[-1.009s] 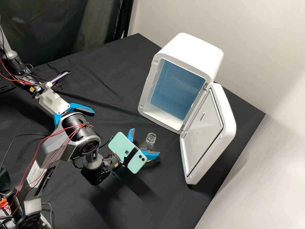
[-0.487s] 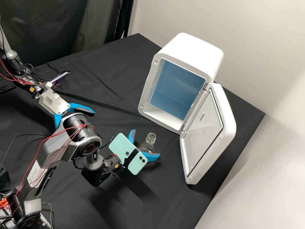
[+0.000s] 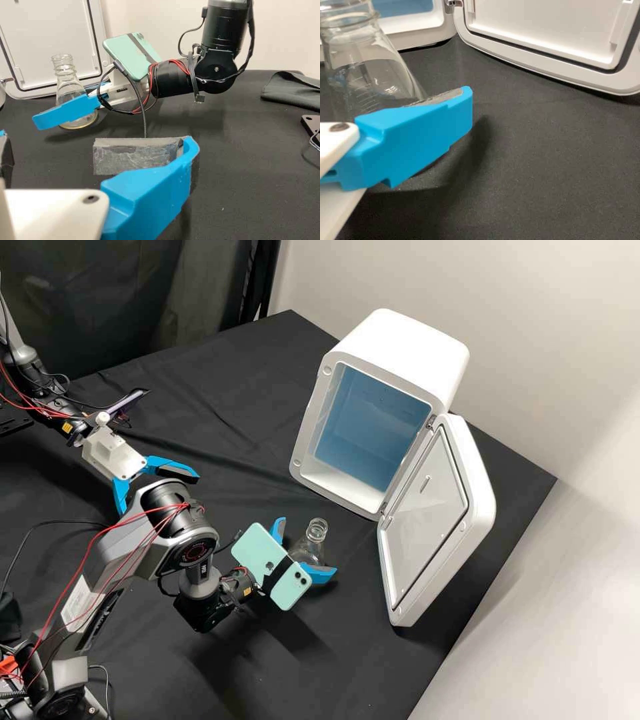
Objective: Place the flask in the incubator
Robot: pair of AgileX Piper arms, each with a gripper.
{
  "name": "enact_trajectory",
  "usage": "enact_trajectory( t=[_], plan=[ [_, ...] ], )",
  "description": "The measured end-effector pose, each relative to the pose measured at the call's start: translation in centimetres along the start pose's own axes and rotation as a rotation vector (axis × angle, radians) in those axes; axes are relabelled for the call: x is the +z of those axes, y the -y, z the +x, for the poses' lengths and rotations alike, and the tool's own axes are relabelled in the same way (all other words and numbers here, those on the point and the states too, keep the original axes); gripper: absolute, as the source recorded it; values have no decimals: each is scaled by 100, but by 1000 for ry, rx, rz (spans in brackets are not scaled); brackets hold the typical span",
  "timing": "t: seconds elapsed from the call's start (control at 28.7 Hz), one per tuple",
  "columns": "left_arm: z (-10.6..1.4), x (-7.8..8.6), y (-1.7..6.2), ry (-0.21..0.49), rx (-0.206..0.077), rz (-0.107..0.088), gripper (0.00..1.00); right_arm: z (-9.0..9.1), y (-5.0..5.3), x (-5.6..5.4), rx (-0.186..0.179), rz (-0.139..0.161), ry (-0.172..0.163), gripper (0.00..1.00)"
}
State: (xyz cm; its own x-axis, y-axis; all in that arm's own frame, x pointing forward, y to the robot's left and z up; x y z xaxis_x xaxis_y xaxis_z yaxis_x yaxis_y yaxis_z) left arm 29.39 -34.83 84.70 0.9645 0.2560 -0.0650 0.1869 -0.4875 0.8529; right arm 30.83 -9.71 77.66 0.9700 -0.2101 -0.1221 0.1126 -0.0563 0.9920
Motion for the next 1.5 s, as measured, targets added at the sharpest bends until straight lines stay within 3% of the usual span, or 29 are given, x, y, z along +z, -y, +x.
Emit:
enact_trajectory(
  t=[0.45, 0.7, 0.73, 1.01, 1.08, 1.5],
  plan=[
    [15, 1, -23, 1, 8, 2, 100, 34, -82, 33, 26, 2, 7, 100],
    [15, -5, -9, -4, -7, 2, 100, 56, -92, 39, 30, 1, 6, 100],
    [15, -5, -9, -4, -7, 2, 100, 56, -92, 39, 30, 3, 6, 0],
    [15, -5, -9, -4, -7, 2, 100, 56, -92, 39, 30, 18, 6, 0],
    [15, -5, -9, -4, -7, 2, 100, 56, -92, 39, 30, 34, 6, 0],
    [15, -5, -9, -4, -7, 2, 100, 56, -92, 39, 30, 36, 6, 0]
  ],
)
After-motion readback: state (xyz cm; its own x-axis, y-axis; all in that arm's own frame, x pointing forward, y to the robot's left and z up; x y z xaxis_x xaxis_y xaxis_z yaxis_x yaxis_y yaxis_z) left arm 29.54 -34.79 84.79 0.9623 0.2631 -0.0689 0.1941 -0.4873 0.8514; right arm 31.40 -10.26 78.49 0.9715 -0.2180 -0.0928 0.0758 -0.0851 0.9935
